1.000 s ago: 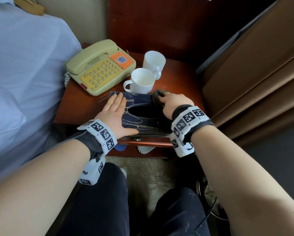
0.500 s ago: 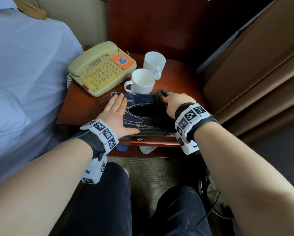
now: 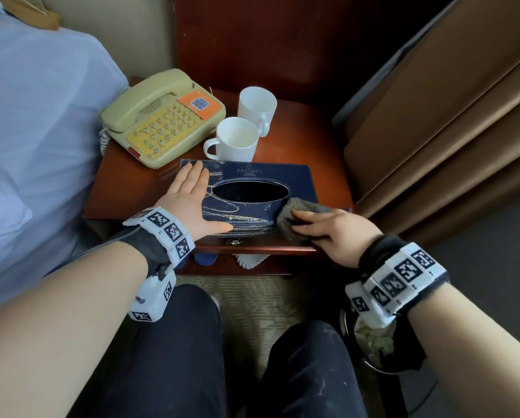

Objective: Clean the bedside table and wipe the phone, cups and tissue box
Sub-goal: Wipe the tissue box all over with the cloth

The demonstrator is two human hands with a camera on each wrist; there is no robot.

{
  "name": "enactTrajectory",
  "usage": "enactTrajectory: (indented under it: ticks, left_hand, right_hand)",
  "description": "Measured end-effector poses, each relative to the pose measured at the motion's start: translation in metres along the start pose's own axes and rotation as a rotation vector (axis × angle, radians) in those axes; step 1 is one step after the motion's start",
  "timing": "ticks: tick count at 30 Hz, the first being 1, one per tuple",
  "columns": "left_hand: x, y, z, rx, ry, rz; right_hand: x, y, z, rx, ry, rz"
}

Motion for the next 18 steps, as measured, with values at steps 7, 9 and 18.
enactTrajectory:
  ticks: [7,9,18]
  left_hand:
    - [-0.001,0.000,0.000,-0.002,0.002,-0.002]
    - [-0.001,0.000,0.000,-0.003,0.003,-0.003]
    - [0.000,0.000,-0.001,0.007,-0.018,0.003]
  right_hand:
    - [-0.008,0.023,0.002,-0.059,-0.006,0.479]
    - [0.022,0.025,0.012,-0.030,-0.072,0.366]
    - [0.026,0.030,0.002,-0.145,0.104,0.452]
Point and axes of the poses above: each hand's wrist, its own y-axis towards the middle knuckle, its own z-axis out of the palm, x = y × z, the point moved 5 cm from there along y, towards the middle knuckle
